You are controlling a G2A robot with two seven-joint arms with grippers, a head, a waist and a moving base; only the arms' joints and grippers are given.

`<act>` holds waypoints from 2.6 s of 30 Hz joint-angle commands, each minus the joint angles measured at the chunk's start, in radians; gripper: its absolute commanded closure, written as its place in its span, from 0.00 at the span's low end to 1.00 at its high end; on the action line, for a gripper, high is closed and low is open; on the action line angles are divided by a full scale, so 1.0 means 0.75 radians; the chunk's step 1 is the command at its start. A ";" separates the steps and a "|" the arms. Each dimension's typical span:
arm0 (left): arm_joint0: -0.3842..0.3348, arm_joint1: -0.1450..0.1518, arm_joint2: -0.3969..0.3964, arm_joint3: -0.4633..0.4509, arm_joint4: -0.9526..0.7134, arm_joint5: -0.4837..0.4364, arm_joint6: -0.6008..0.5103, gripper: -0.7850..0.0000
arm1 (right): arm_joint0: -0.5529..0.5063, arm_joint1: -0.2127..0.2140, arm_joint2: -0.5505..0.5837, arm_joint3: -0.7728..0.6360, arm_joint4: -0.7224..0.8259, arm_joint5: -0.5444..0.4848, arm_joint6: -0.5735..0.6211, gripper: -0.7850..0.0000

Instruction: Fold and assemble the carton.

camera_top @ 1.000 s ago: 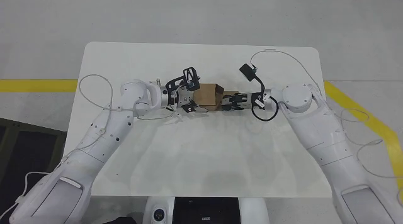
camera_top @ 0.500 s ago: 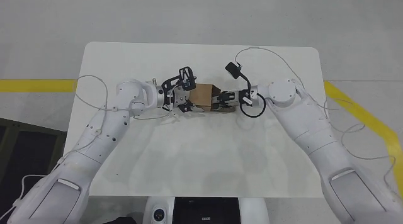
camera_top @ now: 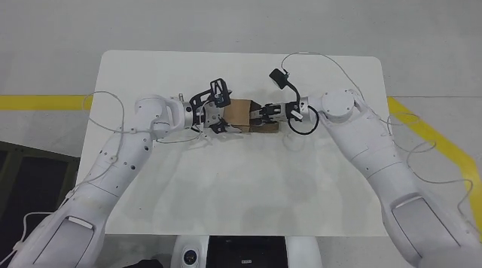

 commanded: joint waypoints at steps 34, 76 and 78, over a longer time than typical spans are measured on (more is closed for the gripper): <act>0.000 -0.009 0.006 -0.017 -0.002 0.011 -0.012 0.00 | -0.092 0.082 0.139 -0.150 -0.196 0.069 -0.061 1.00; -0.005 -0.018 0.003 -0.003 0.002 0.011 -0.007 0.00 | 0.111 -0.114 -0.078 0.284 0.065 -0.156 0.049 1.00; -0.004 -0.017 0.001 -0.003 0.001 0.012 -0.006 0.00 | 0.109 -0.105 -0.057 0.289 0.071 -0.159 0.054 1.00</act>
